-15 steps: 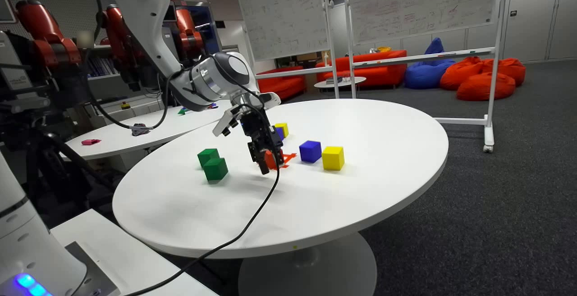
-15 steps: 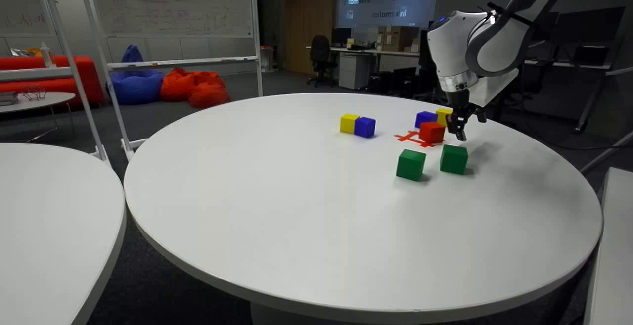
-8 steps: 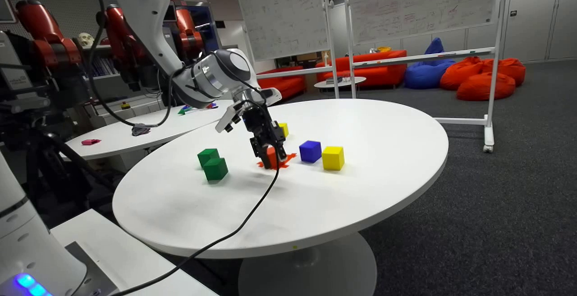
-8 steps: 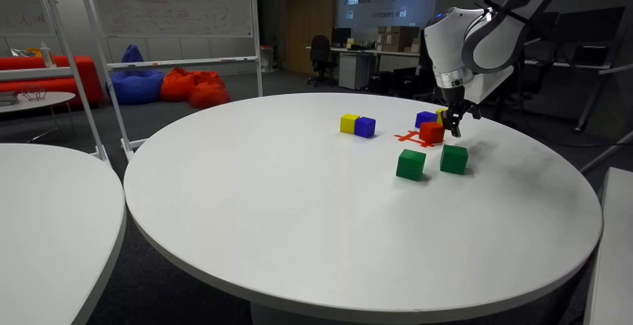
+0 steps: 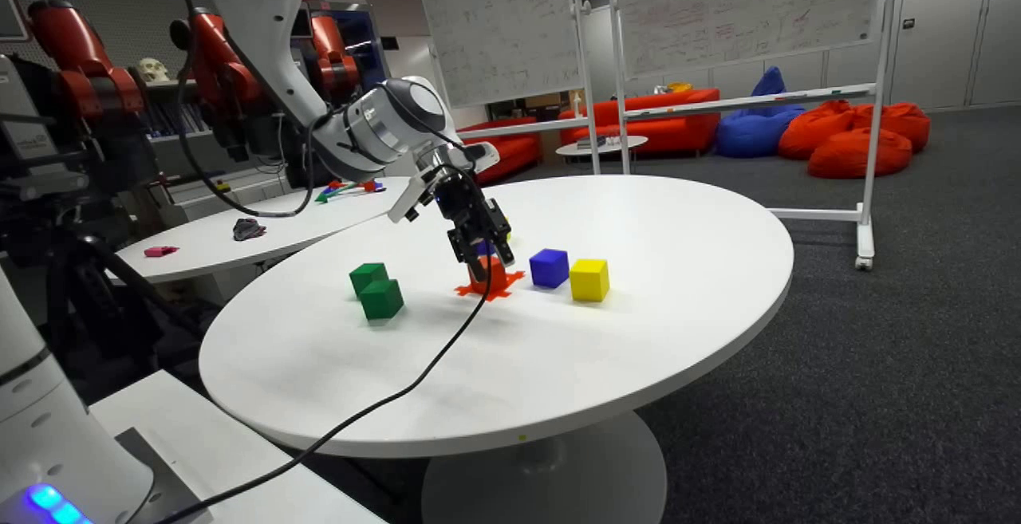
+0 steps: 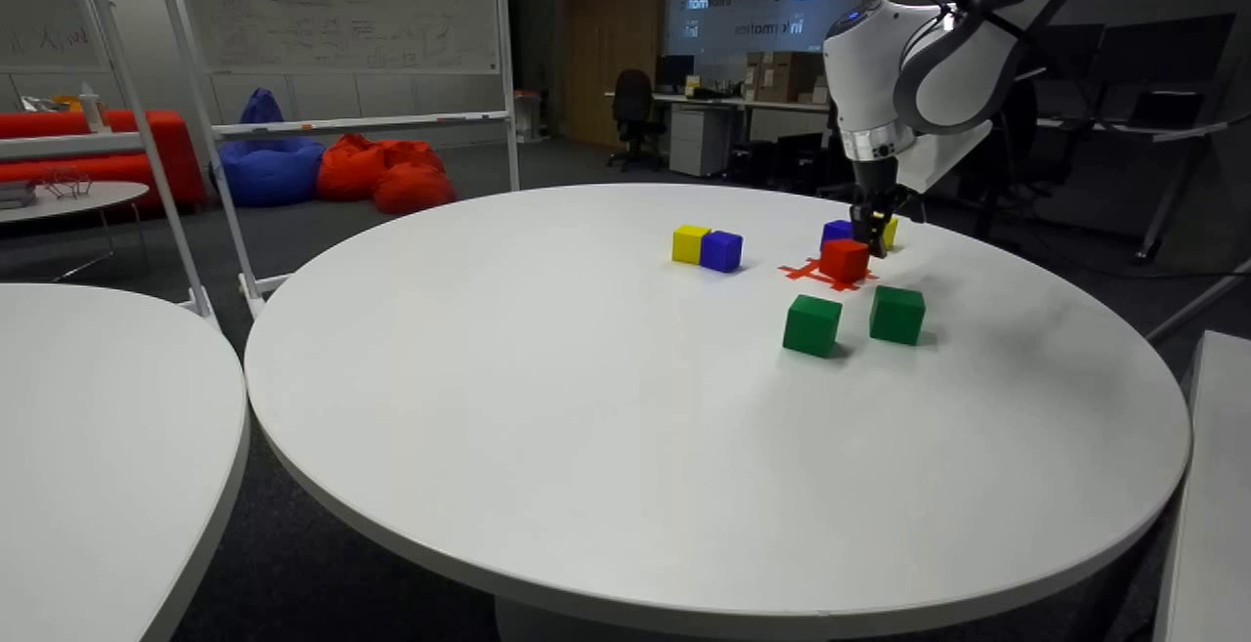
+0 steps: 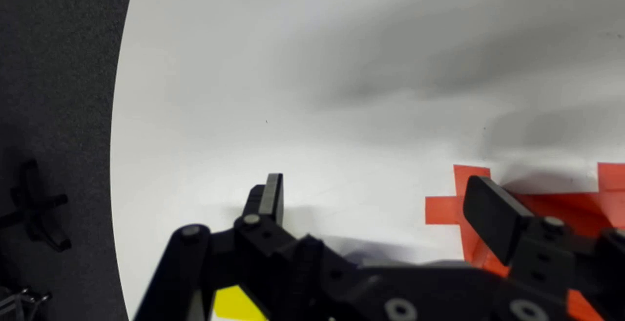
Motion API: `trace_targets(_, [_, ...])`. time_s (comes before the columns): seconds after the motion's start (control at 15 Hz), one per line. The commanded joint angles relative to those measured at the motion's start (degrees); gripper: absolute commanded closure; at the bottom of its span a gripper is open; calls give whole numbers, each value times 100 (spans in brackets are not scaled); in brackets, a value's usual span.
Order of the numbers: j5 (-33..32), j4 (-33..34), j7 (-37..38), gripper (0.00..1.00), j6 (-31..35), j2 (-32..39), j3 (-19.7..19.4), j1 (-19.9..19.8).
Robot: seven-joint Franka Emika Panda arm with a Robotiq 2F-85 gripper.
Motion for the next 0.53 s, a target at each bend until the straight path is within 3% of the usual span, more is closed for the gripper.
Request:
trace_targets(0.0, [26,248,-181,0,-91,143,44,24])
trace_targets(0.47, [22,178,-18,0,-2,110,30,39])
